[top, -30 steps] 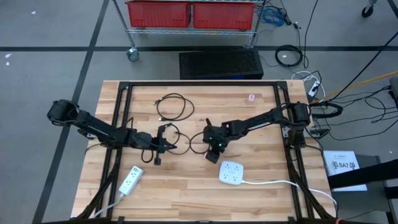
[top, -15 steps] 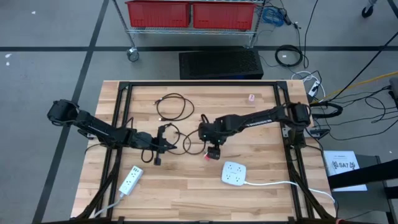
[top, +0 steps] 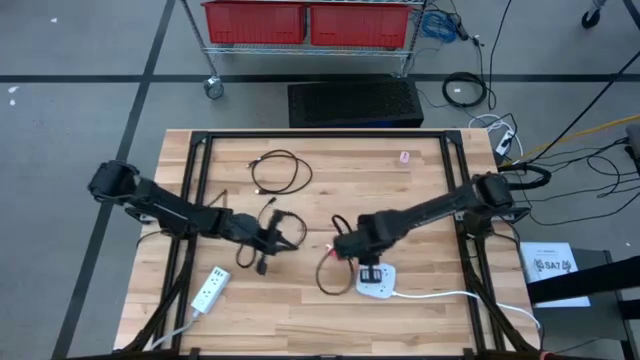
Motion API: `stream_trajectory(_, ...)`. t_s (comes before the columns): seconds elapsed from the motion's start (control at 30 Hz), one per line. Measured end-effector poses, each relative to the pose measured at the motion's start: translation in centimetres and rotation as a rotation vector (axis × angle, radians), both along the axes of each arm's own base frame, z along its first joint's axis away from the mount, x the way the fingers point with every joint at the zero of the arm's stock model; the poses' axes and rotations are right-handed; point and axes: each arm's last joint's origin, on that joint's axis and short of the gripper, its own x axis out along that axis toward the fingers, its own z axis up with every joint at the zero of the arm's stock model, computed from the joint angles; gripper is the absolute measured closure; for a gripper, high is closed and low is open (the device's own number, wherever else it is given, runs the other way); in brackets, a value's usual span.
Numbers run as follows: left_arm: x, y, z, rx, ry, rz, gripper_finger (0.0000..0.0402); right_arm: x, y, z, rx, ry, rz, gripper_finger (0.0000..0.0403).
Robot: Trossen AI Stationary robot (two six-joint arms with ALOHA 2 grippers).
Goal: Insert USB
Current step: Insert the red charger adapter into the right white outlet extension
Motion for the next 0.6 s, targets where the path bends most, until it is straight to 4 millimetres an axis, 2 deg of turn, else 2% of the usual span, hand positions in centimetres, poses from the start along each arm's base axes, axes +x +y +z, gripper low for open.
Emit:
stream_trajectory(0.1,2.6,-0.4,0.3,0.092,0.053,-0.037,0.0393,-1.7,1.8,0.7,-0.058,-0.023,-0.002,0.0395)
stream_trajectory(0.23,6.0,-0.4,0.6,0.192,0.162,-0.062,0.0372,-4.2,3.3,1.0,-0.09,-0.064,-0.051,0.0391)
stream_trajectory(0.37,8.9,0.1,1.4,0.227,0.207,-0.073,0.0327,-6.1,3.7,0.5,-0.087,-0.148,-0.105,0.0393)
stream_trajectory(0.6,12.8,1.0,1.0,0.242,0.357,-0.099,0.0238,-8.0,3.2,-0.8,-0.03,-0.229,-0.169,0.0395)
